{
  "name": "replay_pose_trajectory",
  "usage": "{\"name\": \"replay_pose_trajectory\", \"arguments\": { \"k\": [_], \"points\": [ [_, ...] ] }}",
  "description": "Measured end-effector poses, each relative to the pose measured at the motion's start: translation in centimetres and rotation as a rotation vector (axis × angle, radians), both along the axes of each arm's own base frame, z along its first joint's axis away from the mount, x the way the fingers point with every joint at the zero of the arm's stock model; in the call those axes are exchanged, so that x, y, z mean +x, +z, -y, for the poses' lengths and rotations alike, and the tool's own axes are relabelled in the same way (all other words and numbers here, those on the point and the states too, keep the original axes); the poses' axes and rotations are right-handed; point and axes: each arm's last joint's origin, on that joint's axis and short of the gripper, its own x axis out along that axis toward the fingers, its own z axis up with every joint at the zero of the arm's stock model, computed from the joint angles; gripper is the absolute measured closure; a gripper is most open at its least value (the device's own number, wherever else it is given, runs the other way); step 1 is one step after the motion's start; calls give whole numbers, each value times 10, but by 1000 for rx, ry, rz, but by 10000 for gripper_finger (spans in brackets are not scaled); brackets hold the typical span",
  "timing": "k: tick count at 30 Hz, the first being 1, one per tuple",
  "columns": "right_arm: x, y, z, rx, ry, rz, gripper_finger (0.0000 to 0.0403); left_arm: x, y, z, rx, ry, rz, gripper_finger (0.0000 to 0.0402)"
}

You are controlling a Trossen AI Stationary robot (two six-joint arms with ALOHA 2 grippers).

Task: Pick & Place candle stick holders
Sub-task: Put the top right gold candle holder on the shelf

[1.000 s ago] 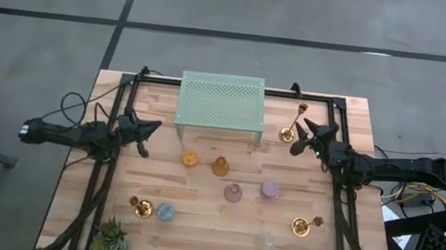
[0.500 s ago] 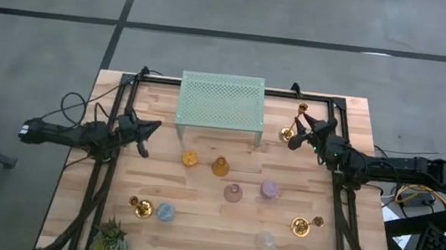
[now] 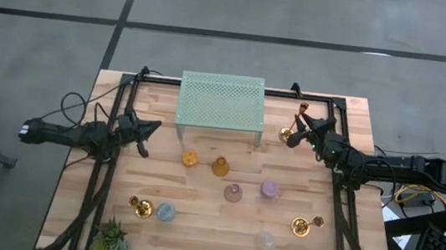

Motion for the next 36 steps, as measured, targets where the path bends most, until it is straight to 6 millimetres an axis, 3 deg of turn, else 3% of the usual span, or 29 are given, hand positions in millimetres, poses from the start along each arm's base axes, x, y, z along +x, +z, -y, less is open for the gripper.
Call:
{"name": "replay_pose_trajectory", "arguments": {
  "k": [10,15,21,30,36],
  "points": [
    [11,9,3,-11,10,-27,384,0,0,0,0,0,0,392],
    [20,26,5,-36,37,-23,387,0,0,0,0,0,0,392],
    [32,58,8,-21,65,-46,388,0,0,0,0,1,0,392],
    [47,127,10,-70,157,-9,389,0,0,0,0,0,0,392],
    [54,161,12,-101,171,-18,389,0,0,0,0,0,0,392]
  ]
}}
